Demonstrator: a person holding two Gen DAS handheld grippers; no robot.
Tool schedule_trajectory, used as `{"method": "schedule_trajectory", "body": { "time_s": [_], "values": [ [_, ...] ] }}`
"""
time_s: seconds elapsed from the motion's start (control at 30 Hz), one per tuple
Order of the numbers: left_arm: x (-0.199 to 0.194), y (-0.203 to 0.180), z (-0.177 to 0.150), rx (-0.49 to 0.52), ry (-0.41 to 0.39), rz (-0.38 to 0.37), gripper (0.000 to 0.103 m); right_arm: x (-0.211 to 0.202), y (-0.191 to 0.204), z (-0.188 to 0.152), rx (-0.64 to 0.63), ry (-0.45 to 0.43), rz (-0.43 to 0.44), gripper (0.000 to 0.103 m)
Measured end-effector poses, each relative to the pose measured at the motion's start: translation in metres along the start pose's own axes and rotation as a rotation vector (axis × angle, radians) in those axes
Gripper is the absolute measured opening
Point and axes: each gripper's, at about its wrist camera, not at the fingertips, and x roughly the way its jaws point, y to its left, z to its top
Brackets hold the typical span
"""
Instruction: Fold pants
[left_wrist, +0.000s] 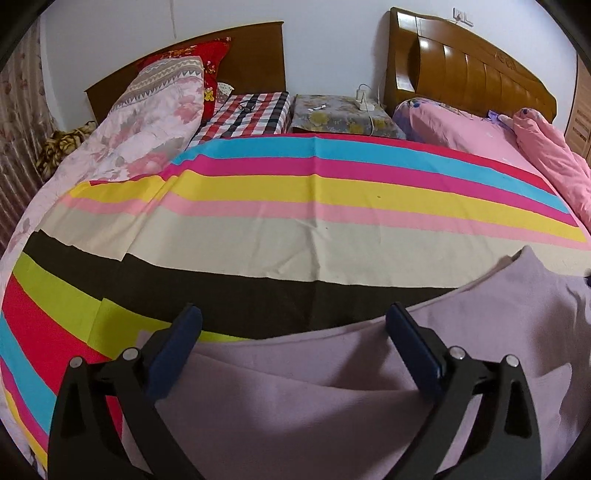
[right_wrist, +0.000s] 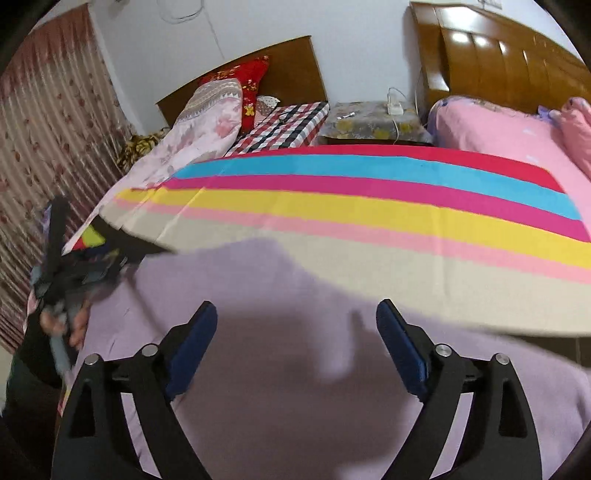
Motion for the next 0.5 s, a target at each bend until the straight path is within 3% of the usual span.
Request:
{"method": "schedule_trajectory", "body": {
  "time_s": [0.2,0.33,0.5],
  "values": [
    [0.003,0.002,0.002,-0.002,-0.004,-0.002,0.100,-0.044,0.026,-0.052,-0.245,0.052,-0.180,0.088],
    [0.003,0.003,0.002,-0.009,-0.008,0.003,0.100,-0.029,-0.004,-0.071,-0.216,0.108,-0.293,0.090],
    [0.001,0.005,0.001,-0.029,-0.018,0.001,0.100,-0.029,-0.028,-0.068,-0.111,0.076,-0.246,0.091]
  ]
}}
